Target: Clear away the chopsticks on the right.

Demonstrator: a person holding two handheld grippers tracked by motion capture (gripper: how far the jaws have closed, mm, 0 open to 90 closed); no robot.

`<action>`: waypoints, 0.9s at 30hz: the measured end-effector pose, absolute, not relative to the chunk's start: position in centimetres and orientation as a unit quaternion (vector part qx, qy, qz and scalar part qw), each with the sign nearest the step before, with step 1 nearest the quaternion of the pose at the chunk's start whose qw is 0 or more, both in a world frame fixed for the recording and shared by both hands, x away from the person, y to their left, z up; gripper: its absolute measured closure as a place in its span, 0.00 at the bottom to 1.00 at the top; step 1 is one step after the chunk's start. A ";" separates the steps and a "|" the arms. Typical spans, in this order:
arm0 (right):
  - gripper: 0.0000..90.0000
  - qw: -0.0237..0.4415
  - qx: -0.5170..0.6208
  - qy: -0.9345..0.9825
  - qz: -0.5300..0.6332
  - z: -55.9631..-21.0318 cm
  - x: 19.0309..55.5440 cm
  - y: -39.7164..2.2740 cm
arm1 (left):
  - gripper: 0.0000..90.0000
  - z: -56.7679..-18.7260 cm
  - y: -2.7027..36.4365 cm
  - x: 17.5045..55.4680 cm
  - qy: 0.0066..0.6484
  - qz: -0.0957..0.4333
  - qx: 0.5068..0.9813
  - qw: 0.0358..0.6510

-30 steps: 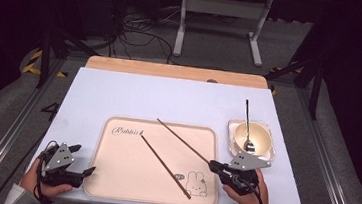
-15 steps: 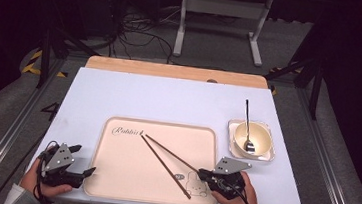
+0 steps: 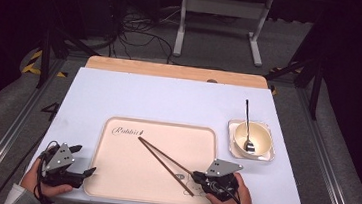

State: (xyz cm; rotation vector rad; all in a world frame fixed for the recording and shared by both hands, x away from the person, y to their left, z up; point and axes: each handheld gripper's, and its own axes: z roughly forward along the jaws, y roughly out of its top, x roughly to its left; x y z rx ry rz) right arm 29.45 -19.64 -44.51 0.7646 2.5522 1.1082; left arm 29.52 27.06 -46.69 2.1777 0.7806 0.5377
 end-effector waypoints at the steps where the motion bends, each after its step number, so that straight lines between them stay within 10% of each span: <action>1: 0.93 0.126 0.262 0.878 0.381 -44.5 29.5 -19.6 | 0.17 -46.7 27.1 29.5 0.305 0.210 0.850 0.375; 27: 0.94 0.115 0.254 0.874 0.397 -43.8 30.2 -20.3 | 0.18 -46.5 27.6 29.5 0.308 0.213 0.843 0.387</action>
